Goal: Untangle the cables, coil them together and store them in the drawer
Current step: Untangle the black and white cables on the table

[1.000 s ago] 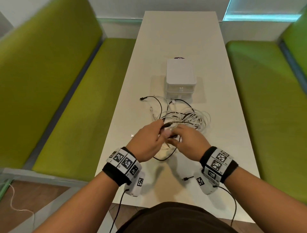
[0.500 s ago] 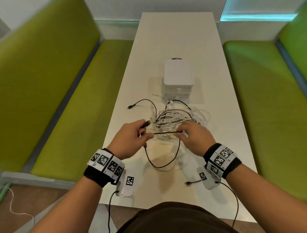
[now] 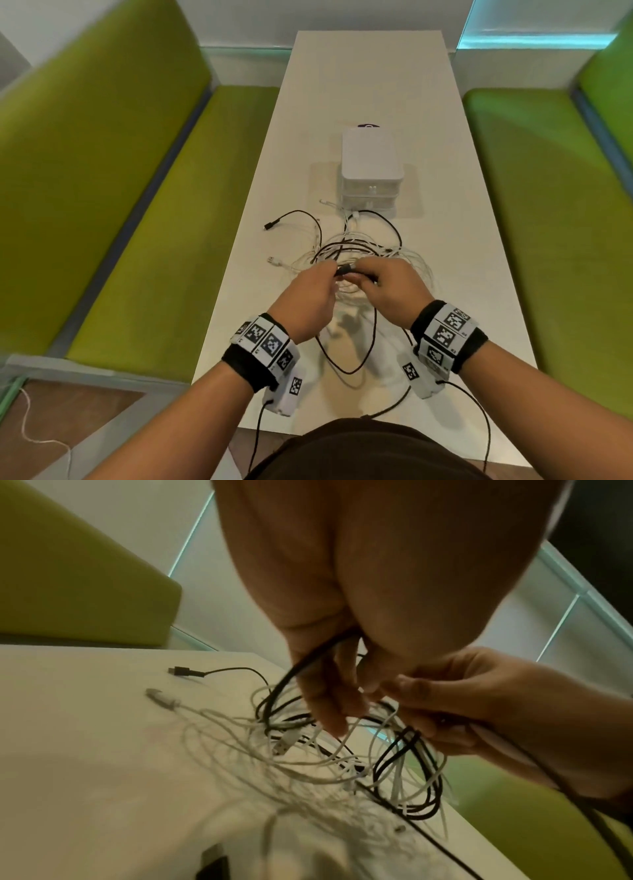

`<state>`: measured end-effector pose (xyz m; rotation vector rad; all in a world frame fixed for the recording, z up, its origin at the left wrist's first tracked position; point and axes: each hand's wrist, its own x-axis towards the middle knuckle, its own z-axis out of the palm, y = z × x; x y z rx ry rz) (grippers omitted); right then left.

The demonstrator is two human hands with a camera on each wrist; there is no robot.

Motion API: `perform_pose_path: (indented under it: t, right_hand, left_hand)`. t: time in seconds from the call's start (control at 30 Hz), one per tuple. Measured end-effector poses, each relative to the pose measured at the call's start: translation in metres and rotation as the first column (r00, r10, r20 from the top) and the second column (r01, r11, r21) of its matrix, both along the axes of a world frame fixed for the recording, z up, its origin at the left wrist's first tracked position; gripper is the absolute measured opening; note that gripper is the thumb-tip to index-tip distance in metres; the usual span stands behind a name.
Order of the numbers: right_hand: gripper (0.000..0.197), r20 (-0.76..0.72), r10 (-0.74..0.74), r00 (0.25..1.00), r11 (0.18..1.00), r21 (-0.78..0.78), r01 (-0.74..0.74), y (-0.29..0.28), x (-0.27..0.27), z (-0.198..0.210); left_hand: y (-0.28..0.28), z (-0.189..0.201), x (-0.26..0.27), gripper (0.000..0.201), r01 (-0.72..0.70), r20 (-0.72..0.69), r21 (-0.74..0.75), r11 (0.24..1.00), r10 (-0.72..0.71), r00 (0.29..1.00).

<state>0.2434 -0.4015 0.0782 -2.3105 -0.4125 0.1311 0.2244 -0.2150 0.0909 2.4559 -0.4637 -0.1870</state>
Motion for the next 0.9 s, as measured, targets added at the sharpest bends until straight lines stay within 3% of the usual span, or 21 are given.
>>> perform_pose_path:
  t: [0.1, 0.27, 0.37, 0.43, 0.5, 0.63, 0.73, 0.77, 0.83, 0.9]
  right_hand:
    - [0.012, -0.009, 0.049, 0.999, 0.998, 0.030, -0.049, -0.007, 0.000, -0.001]
    - [0.013, 0.110, 0.030, 0.993, 0.995, 0.091, -0.040, -0.008, 0.001, -0.008]
    - [0.015, 0.068, 0.054, 0.996, 0.992, -0.115, -0.046, -0.013, 0.004, -0.013]
    - [0.027, 0.011, 0.024, 1.000, 0.949, -0.314, -0.019, -0.019, 0.004, -0.016]
    - [0.035, 0.015, -0.037, 0.999, 0.913, -0.405, 0.040, -0.023, 0.003, -0.014]
    - [0.012, 0.104, -0.049, 0.993, 0.954, -0.291, 0.078, -0.017, 0.002, 0.003]
    - [0.007, 0.293, -0.019, 0.956, 0.991, -0.118, 0.056, -0.009, -0.001, 0.016]
    - [0.006, 0.276, 0.004, 0.961, 0.999, -0.037, 0.006, -0.007, -0.002, 0.015]
    - [0.005, 0.076, 0.045, 0.996, 0.998, 0.047, -0.049, -0.004, -0.002, 0.008]
    - [0.015, -0.108, 0.029, 0.994, 0.994, -0.098, -0.040, -0.004, 0.000, -0.003]
  left_hand:
    - [0.004, 0.001, 0.001, 0.014, 0.029, 0.116, -0.138, 0.990, -0.012, 0.993]
    - [0.001, 0.005, 0.004, 0.018, -0.013, 0.019, -0.074, 0.997, 0.014, 1.000]
    - [0.007, 0.013, 0.008, 0.017, -0.086, 0.026, -0.185, 0.979, 0.092, 0.995]
    - [0.014, 0.024, 0.011, 0.032, -0.125, 0.038, -0.344, 0.931, 0.147, 0.988]
    - [0.023, 0.031, 0.014, 0.039, -0.173, 0.014, -0.440, 0.881, 0.200, 0.980]
    - [0.036, 0.022, 0.013, 0.035, -0.182, -0.108, -0.264, 0.947, 0.158, 0.981]
    - [0.040, 0.009, 0.013, 0.040, -0.271, -0.086, -0.109, 0.956, 0.262, 0.961]
    - [0.040, 0.008, 0.014, 0.039, -0.296, -0.044, -0.040, 0.954, 0.294, 0.955]
    - [0.043, 0.007, 0.016, 0.034, -0.316, 0.040, 0.051, 0.947, 0.314, 0.948]
    - [0.045, 0.009, 0.016, 0.031, -0.300, 0.069, -0.077, 0.951, 0.305, 0.950]
